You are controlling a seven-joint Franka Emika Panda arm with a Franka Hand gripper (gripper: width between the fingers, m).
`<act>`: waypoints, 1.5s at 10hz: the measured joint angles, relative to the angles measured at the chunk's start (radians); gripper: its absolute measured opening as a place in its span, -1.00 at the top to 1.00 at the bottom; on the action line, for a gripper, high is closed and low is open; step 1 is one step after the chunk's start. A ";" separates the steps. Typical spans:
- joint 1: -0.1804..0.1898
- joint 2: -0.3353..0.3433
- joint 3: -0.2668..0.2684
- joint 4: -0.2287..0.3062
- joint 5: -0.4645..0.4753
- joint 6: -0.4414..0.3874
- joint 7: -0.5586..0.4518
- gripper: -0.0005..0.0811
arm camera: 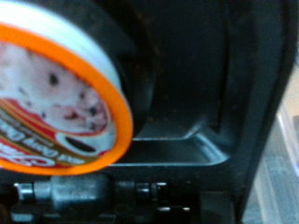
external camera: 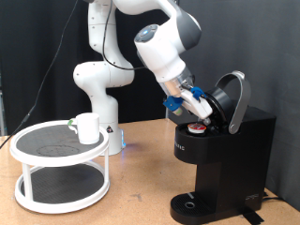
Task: Make a cup of coffee with the keurig machine
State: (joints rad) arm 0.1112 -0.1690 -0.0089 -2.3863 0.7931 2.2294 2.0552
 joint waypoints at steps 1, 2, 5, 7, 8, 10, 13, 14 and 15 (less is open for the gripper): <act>-0.011 -0.024 -0.014 -0.016 -0.005 -0.009 -0.020 -0.81; -0.024 -0.047 -0.027 -0.031 -0.005 -0.014 -0.033 -0.81; -0.032 -0.074 -0.035 -0.047 0.015 -0.014 -0.045 -0.81; -0.033 -0.100 -0.058 -0.031 0.097 -0.049 -0.077 -0.81; -0.034 -0.124 -0.076 -0.024 0.123 -0.068 -0.089 -0.81; -0.038 -0.170 -0.101 -0.007 0.153 -0.075 -0.089 -0.81; -0.038 -0.200 -0.111 0.054 0.153 -0.078 -0.037 -0.81; -0.038 -0.200 -0.111 0.084 0.142 -0.089 -0.008 -0.81; -0.038 -0.200 -0.111 0.113 0.131 -0.109 0.023 -0.81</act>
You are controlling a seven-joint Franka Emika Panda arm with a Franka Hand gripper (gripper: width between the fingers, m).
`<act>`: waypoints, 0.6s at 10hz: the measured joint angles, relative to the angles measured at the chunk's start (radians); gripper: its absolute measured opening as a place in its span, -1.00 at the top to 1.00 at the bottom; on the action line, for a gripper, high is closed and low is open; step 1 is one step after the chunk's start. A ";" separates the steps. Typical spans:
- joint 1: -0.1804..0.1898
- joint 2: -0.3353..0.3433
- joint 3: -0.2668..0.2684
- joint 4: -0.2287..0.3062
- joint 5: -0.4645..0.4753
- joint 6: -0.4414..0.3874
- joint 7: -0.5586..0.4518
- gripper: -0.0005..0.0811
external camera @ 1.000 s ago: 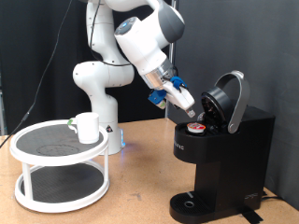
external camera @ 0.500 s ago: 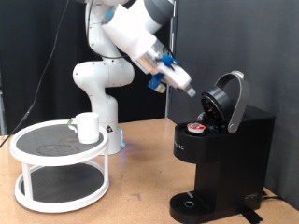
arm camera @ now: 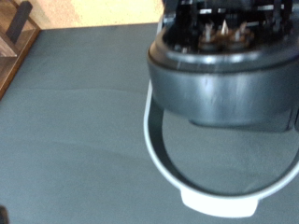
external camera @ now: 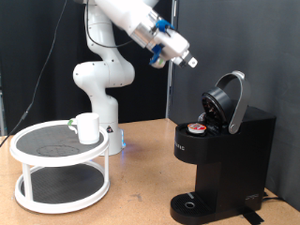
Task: Make a cup of coffee with the keurig machine
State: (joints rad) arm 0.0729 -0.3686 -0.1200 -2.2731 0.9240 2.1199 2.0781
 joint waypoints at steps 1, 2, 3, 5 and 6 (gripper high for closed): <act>0.000 0.008 -0.001 0.018 -0.010 -0.015 0.019 -0.81; 0.000 0.008 -0.001 0.016 -0.010 -0.013 0.015 -0.81; 0.003 0.009 -0.001 0.016 0.019 -0.010 0.010 -0.81; 0.020 0.018 0.021 0.038 0.062 0.015 0.009 -0.81; 0.026 0.029 0.046 0.055 0.058 0.031 0.018 -0.81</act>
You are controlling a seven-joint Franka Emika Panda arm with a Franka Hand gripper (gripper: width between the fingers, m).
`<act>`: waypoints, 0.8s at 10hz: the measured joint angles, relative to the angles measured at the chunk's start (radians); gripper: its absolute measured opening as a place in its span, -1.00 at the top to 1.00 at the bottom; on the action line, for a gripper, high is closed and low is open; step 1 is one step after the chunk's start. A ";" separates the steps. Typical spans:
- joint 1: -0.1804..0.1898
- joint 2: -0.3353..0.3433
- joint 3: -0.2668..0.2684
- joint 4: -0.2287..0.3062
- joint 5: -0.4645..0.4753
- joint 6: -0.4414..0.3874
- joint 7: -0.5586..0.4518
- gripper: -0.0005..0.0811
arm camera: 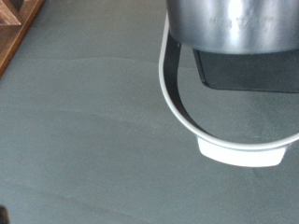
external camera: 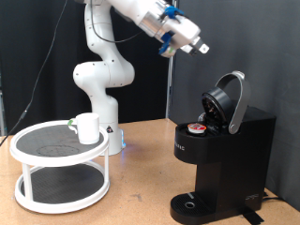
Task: Make a cup of coffee with the keurig machine
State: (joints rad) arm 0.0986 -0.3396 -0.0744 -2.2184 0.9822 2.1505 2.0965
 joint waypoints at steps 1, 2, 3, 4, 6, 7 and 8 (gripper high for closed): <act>0.003 0.012 0.029 0.015 -0.017 0.023 0.025 -0.81; 0.003 0.026 0.060 0.032 -0.051 0.035 0.070 -0.81; 0.005 0.043 0.088 0.052 -0.073 0.037 0.116 -0.81; 0.008 0.061 0.111 0.074 -0.077 0.037 0.160 -0.81; 0.009 0.101 0.149 0.118 -0.096 0.046 0.244 -0.81; 0.008 0.101 0.148 0.116 -0.093 0.046 0.228 -0.81; 0.008 0.103 0.145 0.119 -0.093 0.002 0.222 -0.81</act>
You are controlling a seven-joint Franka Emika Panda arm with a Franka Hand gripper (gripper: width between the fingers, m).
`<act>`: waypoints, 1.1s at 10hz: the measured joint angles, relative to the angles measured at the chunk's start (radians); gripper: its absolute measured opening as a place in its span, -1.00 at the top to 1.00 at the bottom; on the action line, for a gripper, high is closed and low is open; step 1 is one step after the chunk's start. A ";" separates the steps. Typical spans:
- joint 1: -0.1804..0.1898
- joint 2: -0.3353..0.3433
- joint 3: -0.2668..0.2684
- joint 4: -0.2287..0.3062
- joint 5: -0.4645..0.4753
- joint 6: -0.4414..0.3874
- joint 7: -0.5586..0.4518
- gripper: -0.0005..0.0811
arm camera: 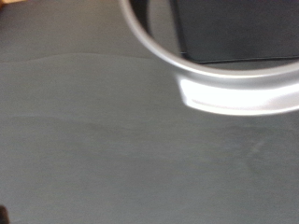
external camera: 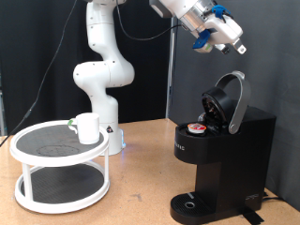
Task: Make a cup of coffee with the keurig machine
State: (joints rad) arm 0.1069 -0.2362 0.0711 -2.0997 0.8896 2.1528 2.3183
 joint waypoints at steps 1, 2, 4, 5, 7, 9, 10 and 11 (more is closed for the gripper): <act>0.001 0.007 0.001 0.010 0.000 -0.040 0.000 -0.81; 0.003 0.018 0.009 0.026 -0.003 -0.055 0.004 -0.81; 0.009 0.050 0.048 0.066 -0.020 -0.049 0.042 -0.81; 0.013 0.066 0.074 0.086 -0.046 -0.032 0.070 -0.81; 0.022 0.099 0.124 0.121 -0.108 0.001 0.121 -0.81; 0.027 0.128 0.160 0.141 -0.158 0.013 0.160 -0.81; 0.027 0.136 0.168 0.143 -0.164 0.014 0.160 -0.81; 0.027 0.138 0.171 0.142 -0.164 0.014 0.158 -0.81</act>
State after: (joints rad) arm 0.1341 -0.0981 0.2416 -1.9574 0.7252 2.1666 2.4762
